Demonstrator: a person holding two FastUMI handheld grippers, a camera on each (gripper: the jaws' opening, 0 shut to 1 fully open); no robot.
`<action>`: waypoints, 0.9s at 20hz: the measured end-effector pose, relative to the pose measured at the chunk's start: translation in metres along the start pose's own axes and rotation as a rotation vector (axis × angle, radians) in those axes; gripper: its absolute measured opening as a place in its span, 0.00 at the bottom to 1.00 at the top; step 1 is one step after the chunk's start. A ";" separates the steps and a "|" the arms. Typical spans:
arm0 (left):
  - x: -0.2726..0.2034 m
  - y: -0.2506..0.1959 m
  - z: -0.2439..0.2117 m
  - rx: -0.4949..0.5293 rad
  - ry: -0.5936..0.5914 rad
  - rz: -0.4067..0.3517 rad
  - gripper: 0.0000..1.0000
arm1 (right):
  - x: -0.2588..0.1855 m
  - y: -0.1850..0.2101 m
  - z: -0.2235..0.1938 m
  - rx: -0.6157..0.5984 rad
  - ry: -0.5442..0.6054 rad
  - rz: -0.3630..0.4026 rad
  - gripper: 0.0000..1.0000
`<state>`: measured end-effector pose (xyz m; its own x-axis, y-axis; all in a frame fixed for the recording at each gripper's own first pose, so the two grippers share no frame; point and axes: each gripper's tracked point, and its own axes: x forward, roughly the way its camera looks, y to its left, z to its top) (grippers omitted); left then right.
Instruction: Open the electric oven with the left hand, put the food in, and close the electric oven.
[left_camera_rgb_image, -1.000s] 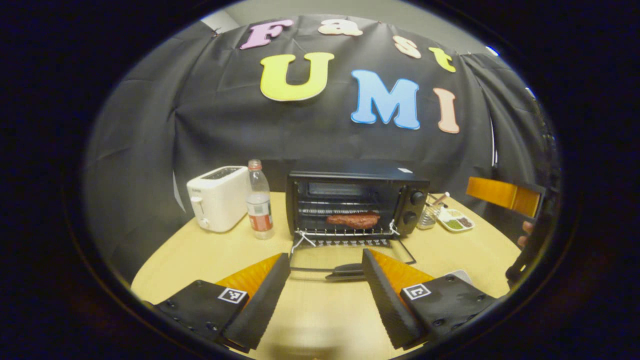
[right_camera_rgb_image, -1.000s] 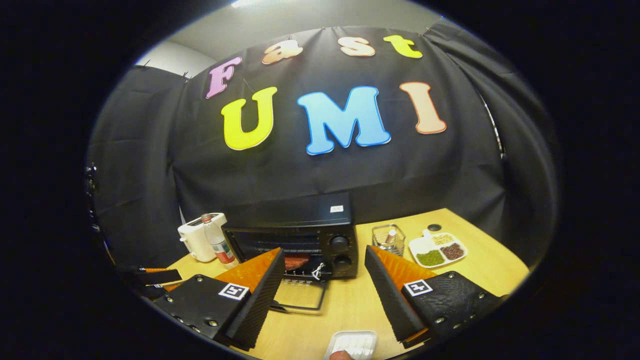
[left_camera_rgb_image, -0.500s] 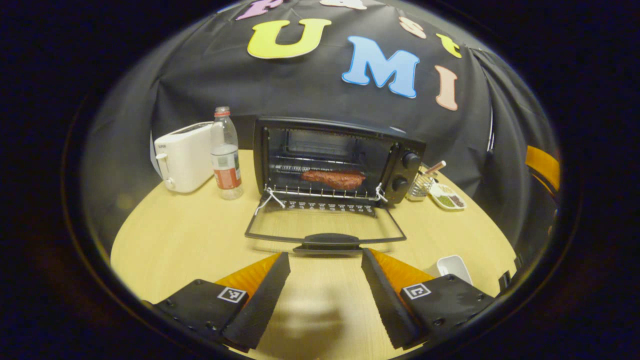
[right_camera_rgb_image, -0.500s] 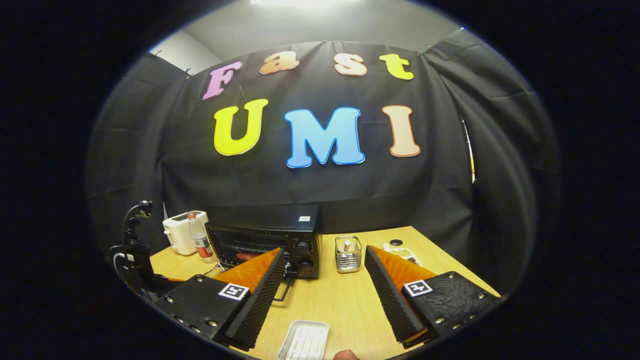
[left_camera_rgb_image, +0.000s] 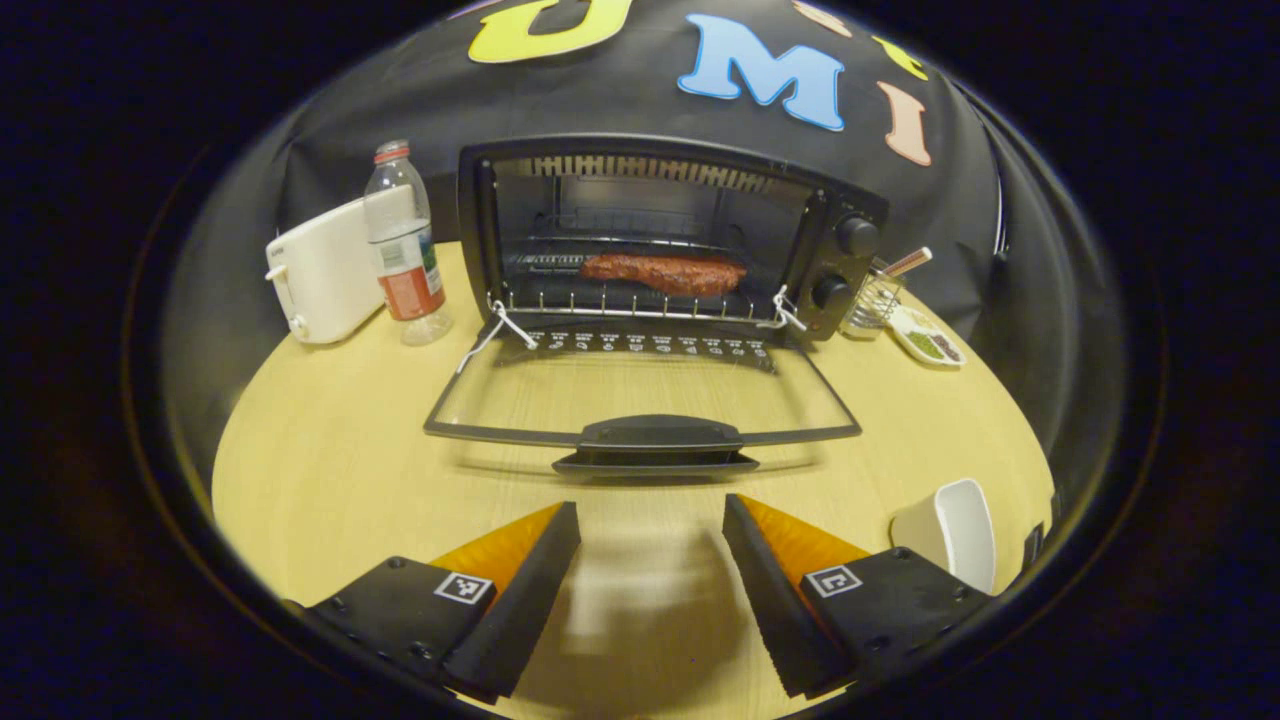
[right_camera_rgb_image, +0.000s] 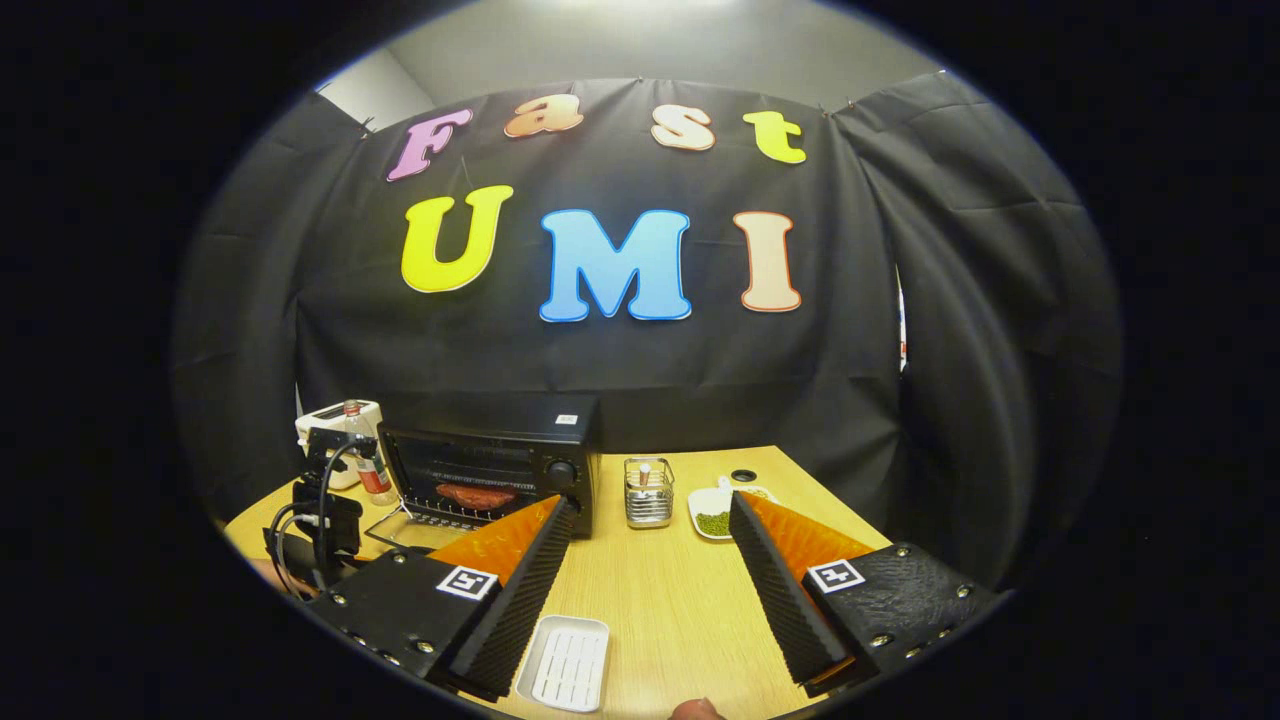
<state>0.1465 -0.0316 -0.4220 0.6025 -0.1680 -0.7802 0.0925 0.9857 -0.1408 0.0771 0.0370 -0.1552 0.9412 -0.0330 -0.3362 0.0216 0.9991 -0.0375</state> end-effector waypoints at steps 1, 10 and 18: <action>0.004 -0.001 -0.002 0.005 0.011 0.001 0.98 | -0.001 -0.003 0.000 -0.002 0.003 -0.011 0.97; 0.020 -0.002 0.008 0.051 -0.014 0.050 1.00 | -0.005 -0.016 -0.002 0.003 0.015 -0.054 0.97; -0.001 -0.005 0.026 0.051 -0.077 0.048 0.97 | 0.003 0.002 0.000 0.000 0.010 0.001 0.97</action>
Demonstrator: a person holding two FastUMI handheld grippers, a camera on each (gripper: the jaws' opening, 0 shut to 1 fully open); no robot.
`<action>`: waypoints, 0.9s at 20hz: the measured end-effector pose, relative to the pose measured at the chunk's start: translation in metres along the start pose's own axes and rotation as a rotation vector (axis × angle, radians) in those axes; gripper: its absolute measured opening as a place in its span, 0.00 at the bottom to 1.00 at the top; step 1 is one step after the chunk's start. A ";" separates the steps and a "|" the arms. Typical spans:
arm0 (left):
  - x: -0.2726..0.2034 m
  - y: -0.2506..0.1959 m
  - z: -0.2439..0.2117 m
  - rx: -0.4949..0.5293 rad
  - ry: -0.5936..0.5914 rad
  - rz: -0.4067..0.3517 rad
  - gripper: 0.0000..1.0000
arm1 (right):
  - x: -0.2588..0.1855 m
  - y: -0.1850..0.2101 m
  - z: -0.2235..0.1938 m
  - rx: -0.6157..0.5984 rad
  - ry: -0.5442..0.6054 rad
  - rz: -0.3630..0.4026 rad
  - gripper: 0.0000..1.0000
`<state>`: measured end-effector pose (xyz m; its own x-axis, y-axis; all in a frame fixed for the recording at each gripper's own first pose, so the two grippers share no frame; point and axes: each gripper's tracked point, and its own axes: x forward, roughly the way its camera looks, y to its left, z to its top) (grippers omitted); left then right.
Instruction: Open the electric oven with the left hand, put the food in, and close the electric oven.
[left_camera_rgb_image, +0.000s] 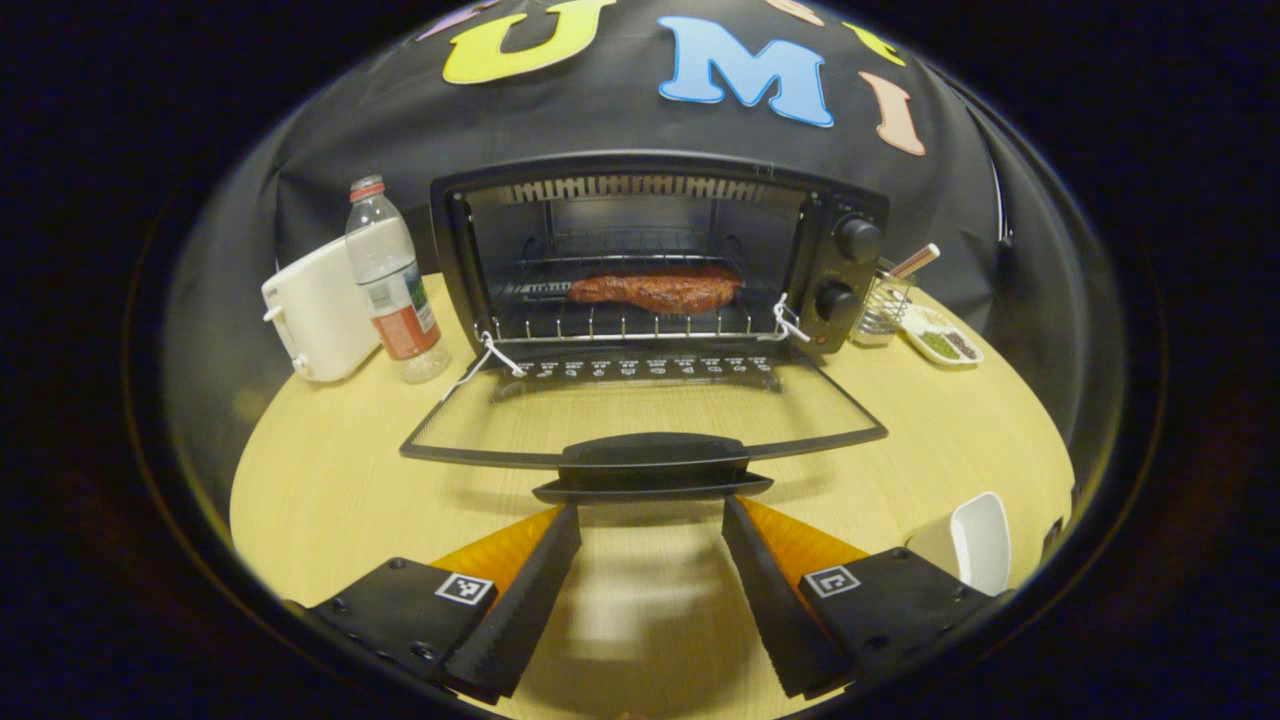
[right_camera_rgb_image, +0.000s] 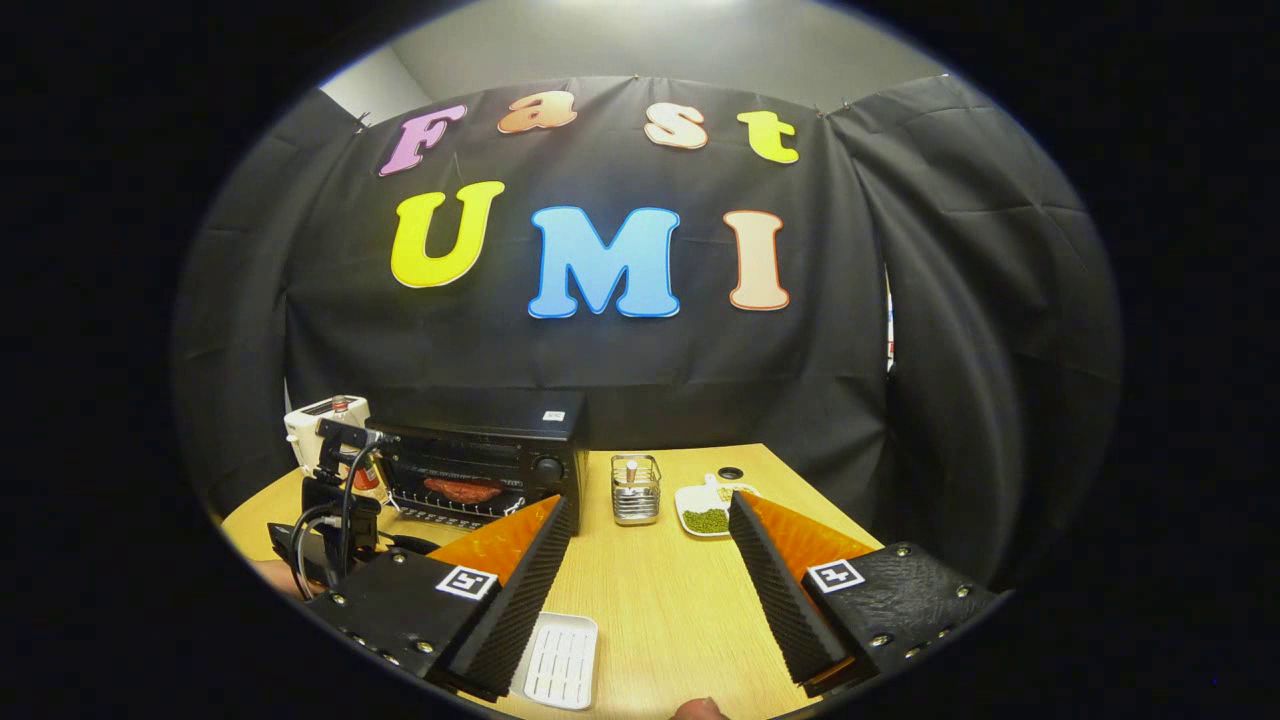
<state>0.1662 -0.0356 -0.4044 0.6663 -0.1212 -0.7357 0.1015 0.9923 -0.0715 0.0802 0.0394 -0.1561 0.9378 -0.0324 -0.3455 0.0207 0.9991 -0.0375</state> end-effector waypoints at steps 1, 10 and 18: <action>-0.005 0.000 0.005 -0.006 -0.014 -0.001 1.00 | 0.001 0.003 0.000 -0.002 -0.001 0.009 0.97; -0.019 0.005 0.049 -0.029 -0.126 -0.009 1.00 | 0.011 0.016 0.002 -0.011 -0.006 0.051 0.97; -0.017 0.011 0.110 0.040 -0.277 -0.003 0.96 | 0.019 0.015 0.004 0.008 -0.011 0.042 0.97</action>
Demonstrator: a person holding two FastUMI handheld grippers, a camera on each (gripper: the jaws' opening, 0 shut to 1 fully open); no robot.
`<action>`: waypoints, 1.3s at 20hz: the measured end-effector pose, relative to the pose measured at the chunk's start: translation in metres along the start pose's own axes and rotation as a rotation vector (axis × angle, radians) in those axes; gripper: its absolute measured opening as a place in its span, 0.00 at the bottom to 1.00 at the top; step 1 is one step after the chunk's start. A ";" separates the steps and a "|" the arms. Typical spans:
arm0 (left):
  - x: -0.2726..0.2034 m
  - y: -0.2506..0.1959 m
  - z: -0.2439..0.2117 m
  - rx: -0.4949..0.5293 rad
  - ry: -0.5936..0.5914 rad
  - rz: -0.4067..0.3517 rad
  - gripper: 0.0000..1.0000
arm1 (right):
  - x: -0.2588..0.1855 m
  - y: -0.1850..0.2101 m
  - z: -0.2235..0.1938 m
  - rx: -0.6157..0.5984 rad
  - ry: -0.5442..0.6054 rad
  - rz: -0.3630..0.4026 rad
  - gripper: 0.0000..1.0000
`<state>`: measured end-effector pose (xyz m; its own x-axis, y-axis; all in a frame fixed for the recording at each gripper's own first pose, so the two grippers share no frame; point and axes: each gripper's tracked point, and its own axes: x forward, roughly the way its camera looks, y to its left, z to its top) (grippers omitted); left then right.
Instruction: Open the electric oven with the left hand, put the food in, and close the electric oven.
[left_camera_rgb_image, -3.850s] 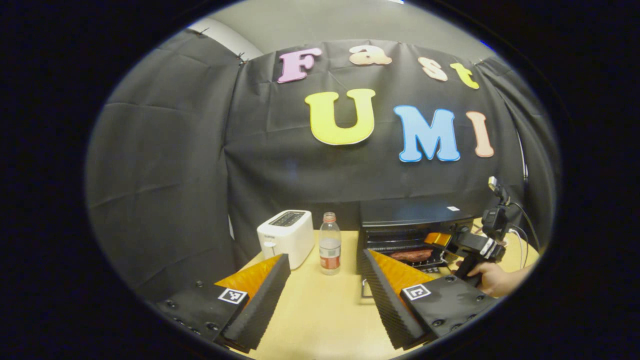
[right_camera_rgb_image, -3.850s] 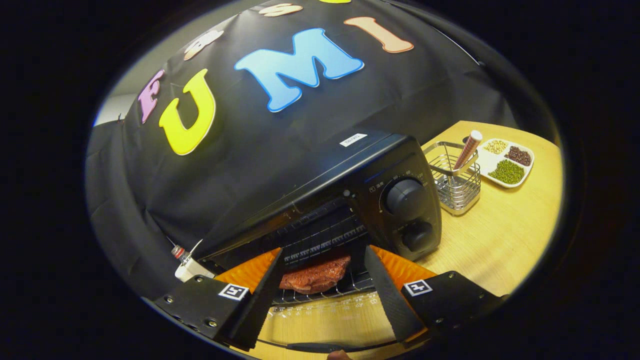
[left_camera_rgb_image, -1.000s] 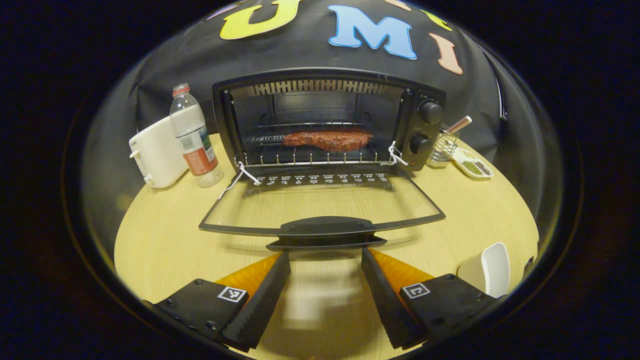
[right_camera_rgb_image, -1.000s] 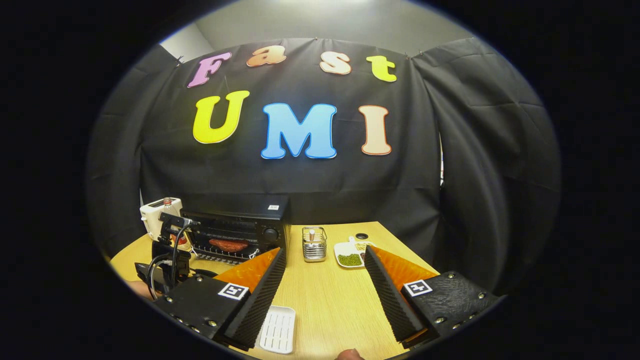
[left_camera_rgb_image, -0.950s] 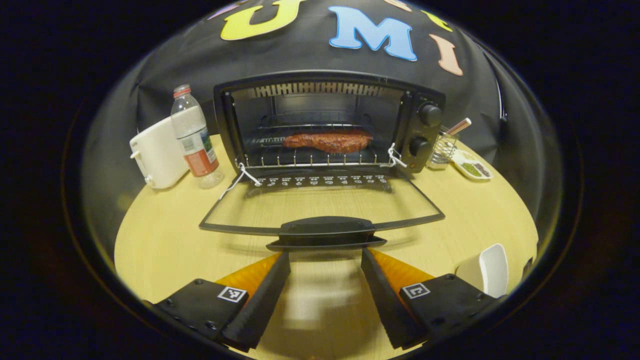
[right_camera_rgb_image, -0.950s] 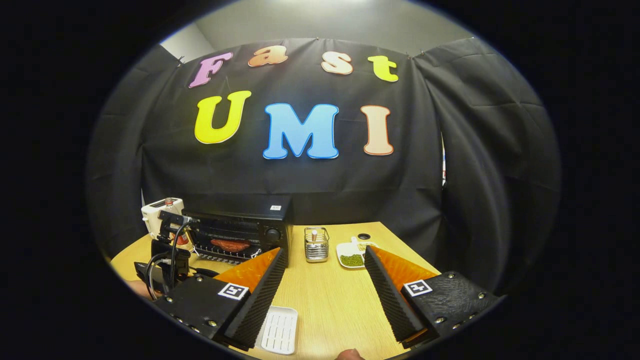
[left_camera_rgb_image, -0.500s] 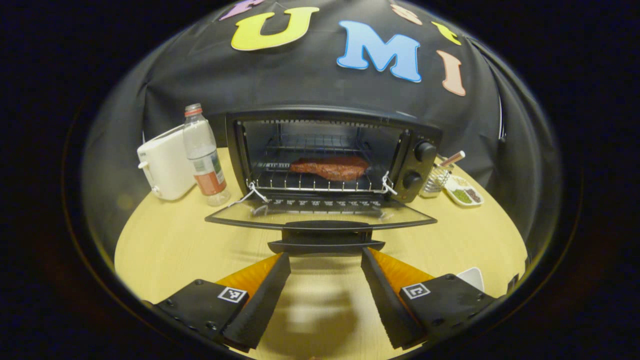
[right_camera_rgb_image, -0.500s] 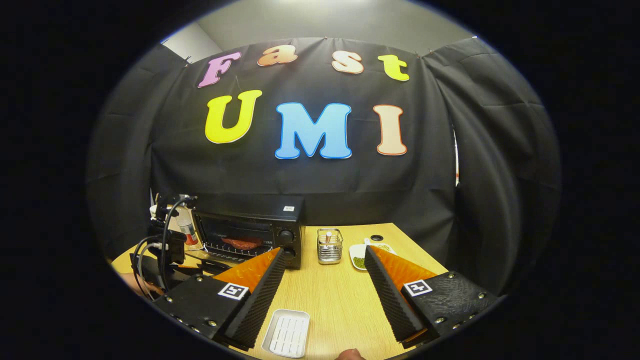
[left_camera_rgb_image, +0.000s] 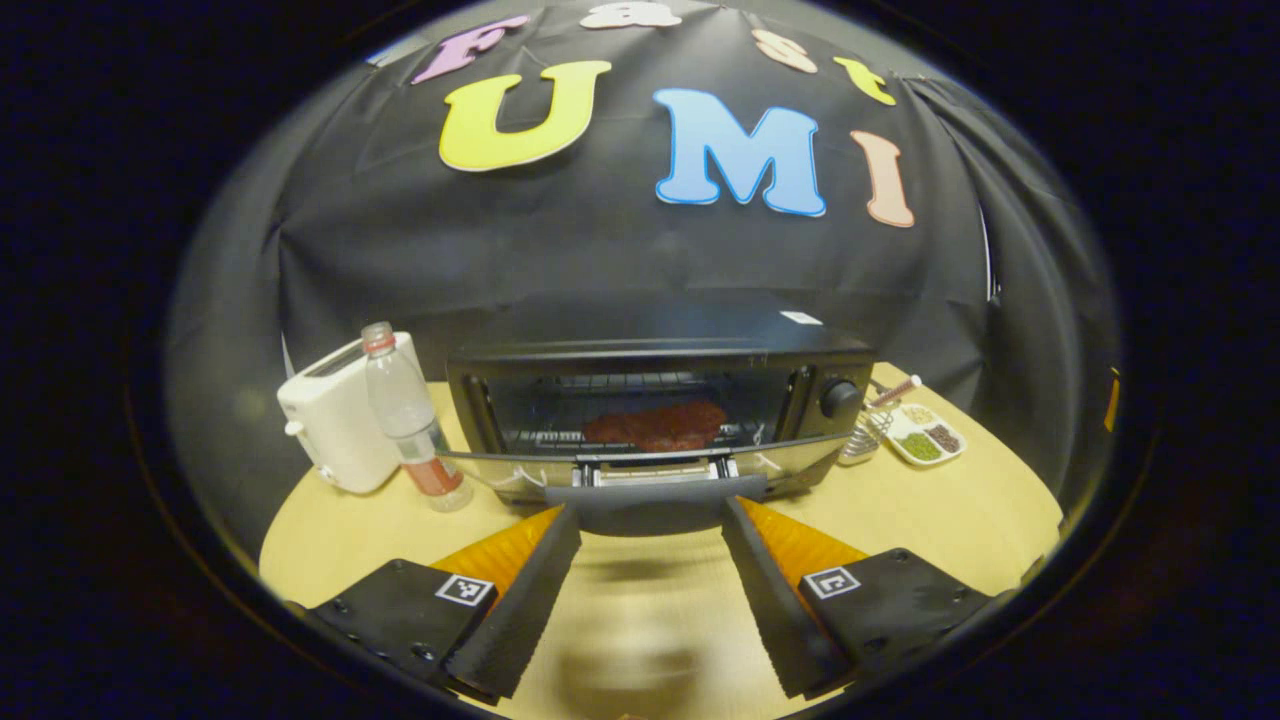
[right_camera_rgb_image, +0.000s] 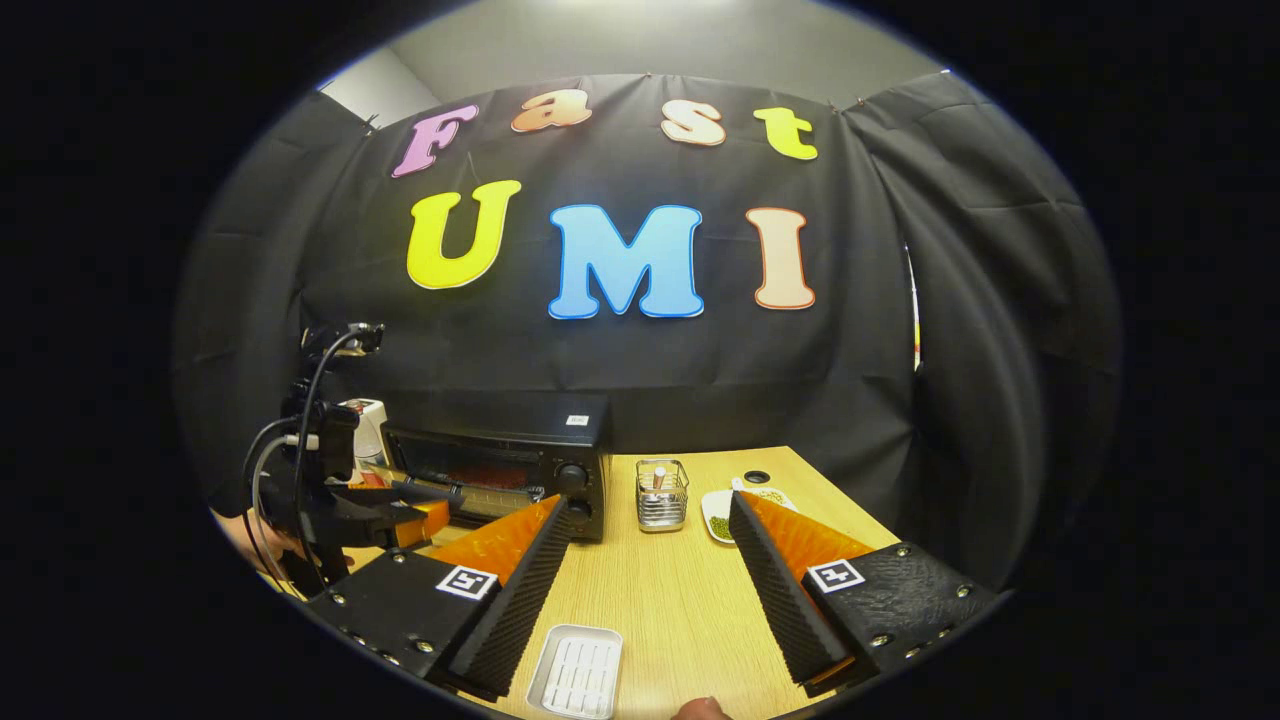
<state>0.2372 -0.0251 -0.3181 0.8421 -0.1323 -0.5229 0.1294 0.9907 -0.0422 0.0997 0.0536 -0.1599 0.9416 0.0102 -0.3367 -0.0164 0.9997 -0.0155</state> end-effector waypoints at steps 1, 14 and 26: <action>-0.001 0.002 0.009 0.009 -0.024 -0.003 0.96 | 0.000 0.000 0.001 0.002 -0.004 -0.002 0.97; -0.129 -0.005 0.125 -0.045 -0.356 0.057 0.97 | -0.011 -0.012 0.052 0.067 -0.119 0.089 0.97; -0.290 -0.042 0.130 -0.021 -0.493 0.196 1.00 | -0.072 -0.051 0.064 0.000 -0.168 0.184 0.97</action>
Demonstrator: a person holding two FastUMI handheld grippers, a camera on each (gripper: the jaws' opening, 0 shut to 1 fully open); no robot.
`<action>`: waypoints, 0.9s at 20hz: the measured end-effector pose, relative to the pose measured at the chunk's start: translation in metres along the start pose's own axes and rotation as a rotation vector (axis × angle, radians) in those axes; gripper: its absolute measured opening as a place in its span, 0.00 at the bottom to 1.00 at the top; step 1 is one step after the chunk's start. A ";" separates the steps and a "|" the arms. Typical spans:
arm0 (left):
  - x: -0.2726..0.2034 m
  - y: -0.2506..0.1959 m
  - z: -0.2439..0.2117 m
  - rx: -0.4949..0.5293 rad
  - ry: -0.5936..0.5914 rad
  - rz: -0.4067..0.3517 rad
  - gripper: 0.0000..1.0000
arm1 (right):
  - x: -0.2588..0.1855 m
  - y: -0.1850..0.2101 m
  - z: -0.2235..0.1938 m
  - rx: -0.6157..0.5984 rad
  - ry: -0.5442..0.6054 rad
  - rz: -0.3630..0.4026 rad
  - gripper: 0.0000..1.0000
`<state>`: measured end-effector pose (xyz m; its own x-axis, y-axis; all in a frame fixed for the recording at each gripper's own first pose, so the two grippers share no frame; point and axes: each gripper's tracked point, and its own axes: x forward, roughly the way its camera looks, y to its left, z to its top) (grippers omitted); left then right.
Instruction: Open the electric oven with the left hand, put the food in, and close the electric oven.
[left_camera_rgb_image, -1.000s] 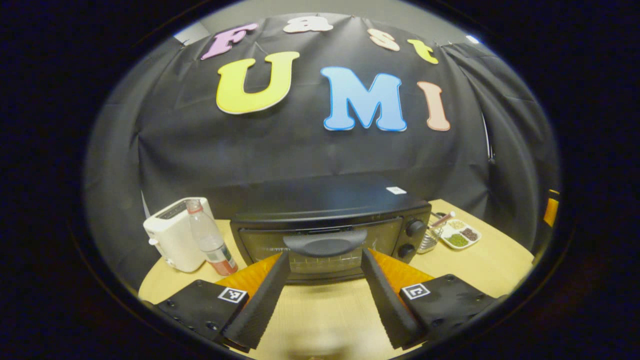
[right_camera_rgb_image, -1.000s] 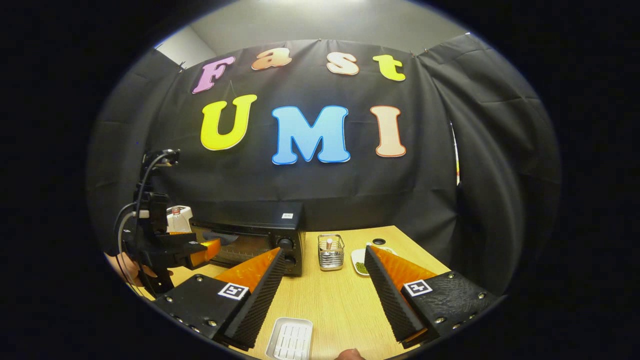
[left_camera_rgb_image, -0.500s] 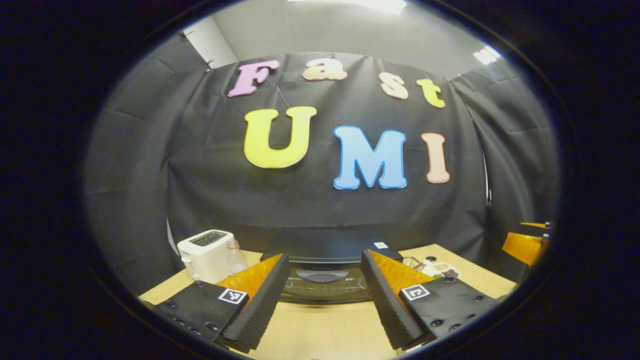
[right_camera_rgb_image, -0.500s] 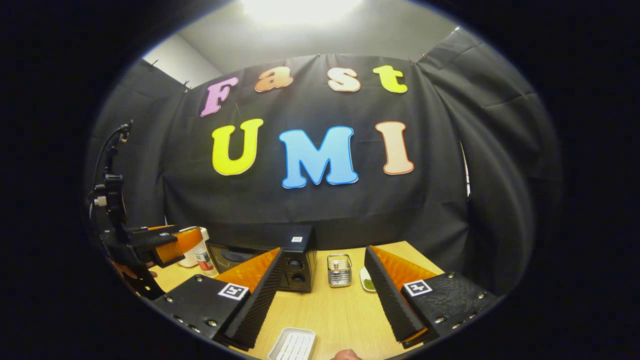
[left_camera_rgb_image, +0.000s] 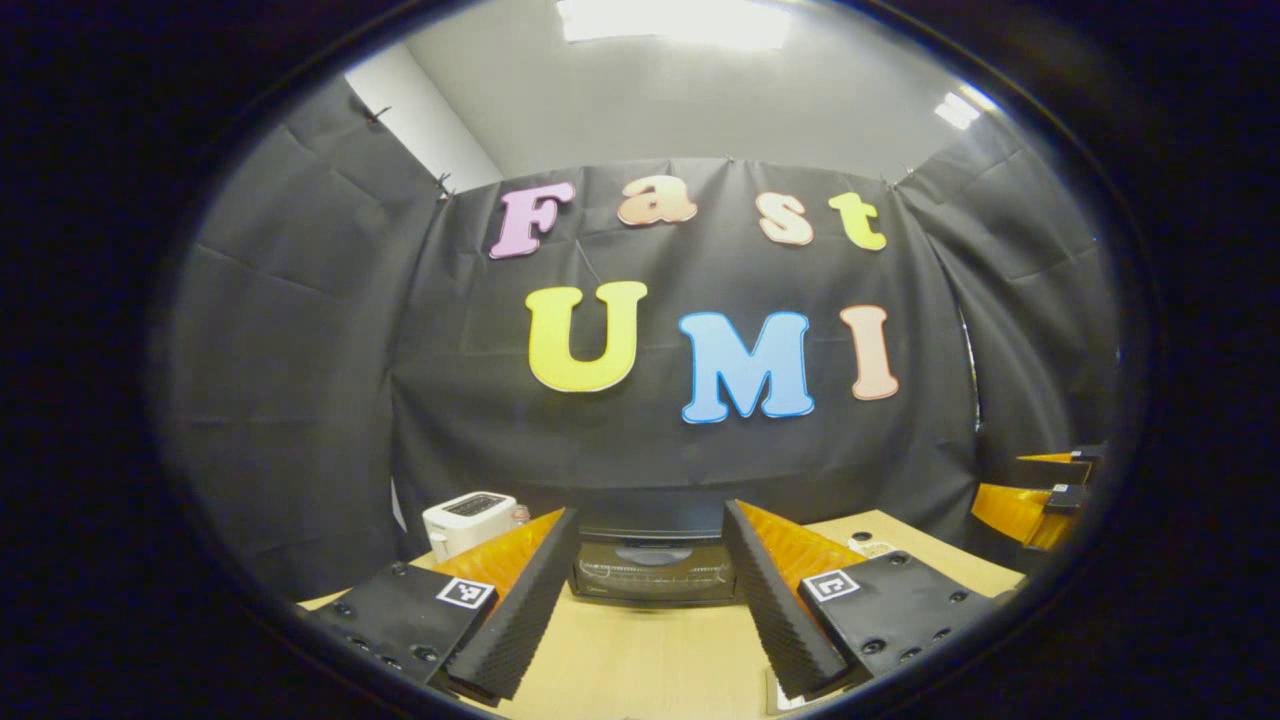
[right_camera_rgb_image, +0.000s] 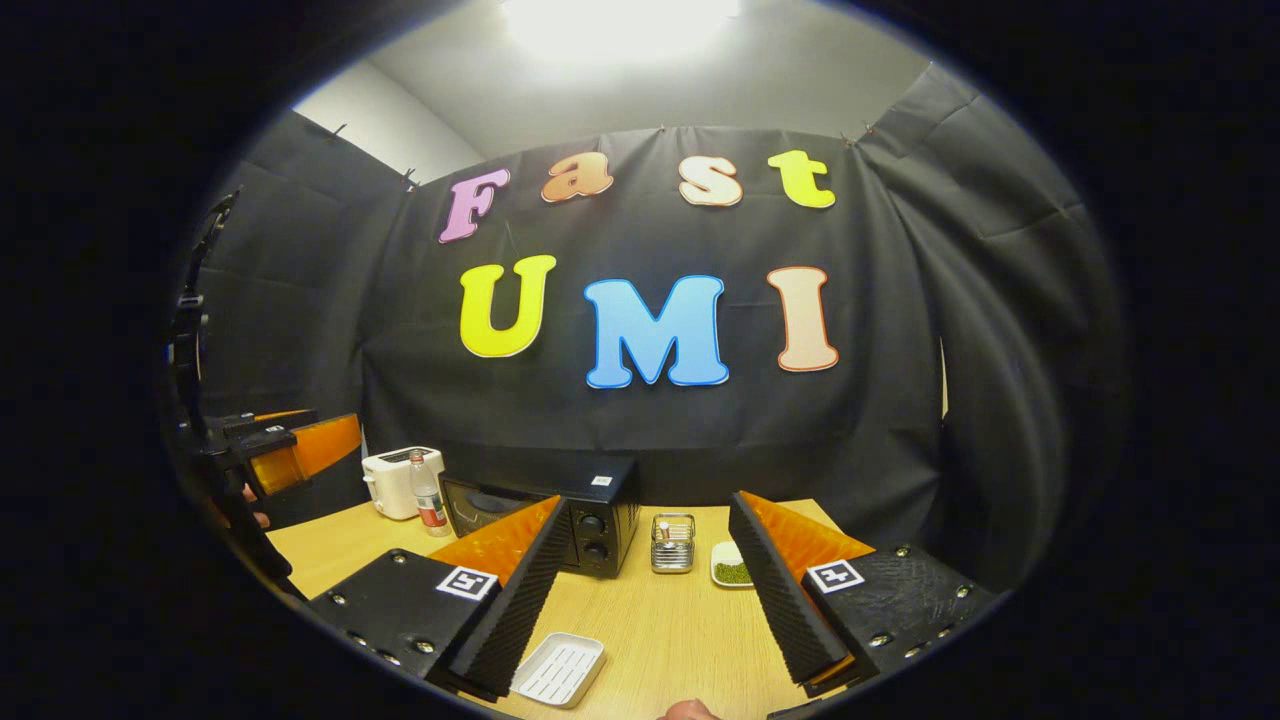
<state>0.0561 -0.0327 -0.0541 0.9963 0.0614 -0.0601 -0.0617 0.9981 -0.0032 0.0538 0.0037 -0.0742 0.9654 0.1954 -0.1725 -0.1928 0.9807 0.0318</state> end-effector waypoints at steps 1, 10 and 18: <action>-0.010 -0.002 0.002 -0.002 0.000 0.002 1.00 | -0.006 -0.001 0.001 -0.002 -0.004 -0.001 0.97; -0.065 0.012 0.008 0.007 0.008 -0.031 1.00 | -0.045 0.019 0.011 0.002 -0.045 -0.036 0.97; -0.079 0.022 0.008 -0.017 0.005 -0.048 1.00 | -0.064 0.026 0.013 0.008 -0.042 -0.077 0.96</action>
<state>-0.0231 -0.0158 -0.0411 0.9978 0.0130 -0.0648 -0.0145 0.9996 -0.0230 -0.0103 0.0163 -0.0495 0.9839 0.1193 -0.1330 -0.1166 0.9928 0.0283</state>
